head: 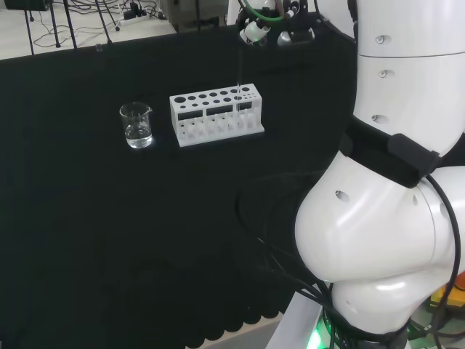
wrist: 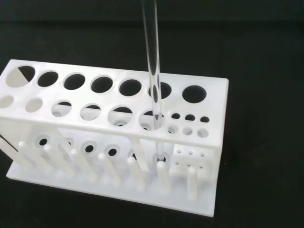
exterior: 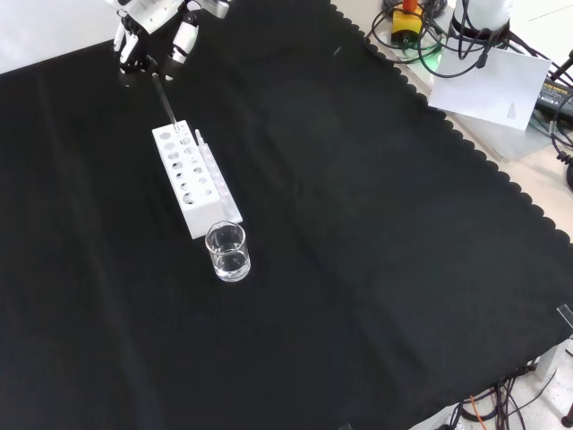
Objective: Take the glass rod from the white test tube rack.
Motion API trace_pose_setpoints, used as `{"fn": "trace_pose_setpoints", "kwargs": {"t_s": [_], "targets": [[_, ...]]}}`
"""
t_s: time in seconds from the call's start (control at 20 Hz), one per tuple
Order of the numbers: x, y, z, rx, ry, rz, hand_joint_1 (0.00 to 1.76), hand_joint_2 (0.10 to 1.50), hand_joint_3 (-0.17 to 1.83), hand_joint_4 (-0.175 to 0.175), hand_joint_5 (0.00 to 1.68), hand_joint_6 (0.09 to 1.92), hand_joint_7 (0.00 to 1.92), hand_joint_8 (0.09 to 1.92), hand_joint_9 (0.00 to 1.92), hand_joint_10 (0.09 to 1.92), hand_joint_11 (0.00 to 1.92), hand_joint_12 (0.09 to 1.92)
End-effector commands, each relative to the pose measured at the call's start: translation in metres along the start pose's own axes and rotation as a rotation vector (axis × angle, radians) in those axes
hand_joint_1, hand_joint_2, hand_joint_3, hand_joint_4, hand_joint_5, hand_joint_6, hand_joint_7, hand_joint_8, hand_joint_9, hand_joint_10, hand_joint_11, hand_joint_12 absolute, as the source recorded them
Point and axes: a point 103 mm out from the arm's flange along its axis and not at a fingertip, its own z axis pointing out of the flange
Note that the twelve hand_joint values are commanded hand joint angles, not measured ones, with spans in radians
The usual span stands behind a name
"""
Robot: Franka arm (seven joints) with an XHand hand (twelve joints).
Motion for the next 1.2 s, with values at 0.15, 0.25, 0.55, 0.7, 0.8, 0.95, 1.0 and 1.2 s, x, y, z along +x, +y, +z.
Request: {"fn": "trace_pose_setpoints", "kwargs": {"t_s": [0.15, 0.25, 0.55, 0.7, 0.8, 0.95, 1.0, 1.2], "targets": [[0.0124, 0.0082, 0.0075, -0.001, -0.008, -0.031, 0.75, 1.18, -0.17, -0.169, 0.48, 0.71, 1.14, 0.99, 1.16, 0.91, 0.75, 1.26], [0.0154, 0.0089, 0.0085, -0.005, -0.020, -0.036, 0.78, 1.17, -0.17, -0.174, 0.51, 0.75, 1.18, 0.99, 1.22, 0.92, 0.81, 1.23], [0.0103, 0.0073, 0.0086, -0.005, -0.020, -0.032, 0.88, 1.15, -0.17, -0.175, 0.66, 0.81, 1.32, 0.97, 1.38, 0.94, 1.03, 1.15], [0.0085, 0.0068, 0.0079, -0.014, -0.020, -0.034, 0.90, 1.14, -0.17, -0.175, 0.69, 0.82, 1.35, 0.96, 1.41, 0.94, 1.07, 1.13], [0.0096, 0.0066, 0.0076, -0.021, -0.018, -0.041, 0.91, 1.14, -0.17, -0.175, 0.70, 0.83, 1.36, 0.95, 1.43, 0.93, 1.09, 1.12], [0.0130, 0.0075, 0.0076, -0.031, -0.023, -0.049, 0.93, 1.14, -0.17, -0.175, 0.73, 0.83, 1.39, 0.93, 1.47, 0.90, 1.13, 1.10], [0.0139, 0.0078, 0.0080, -0.033, -0.024, -0.051, 0.94, 1.14, -0.17, -0.175, 0.74, 0.83, 1.40, 0.92, 1.48, 0.90, 1.14, 1.10], [0.0180, 0.0095, 0.0104, -0.038, -0.028, -0.061, 0.97, 1.14, -0.17, -0.175, 0.80, 0.82, 1.44, 0.90, 1.51, 0.88, 1.19, 1.08]]}}
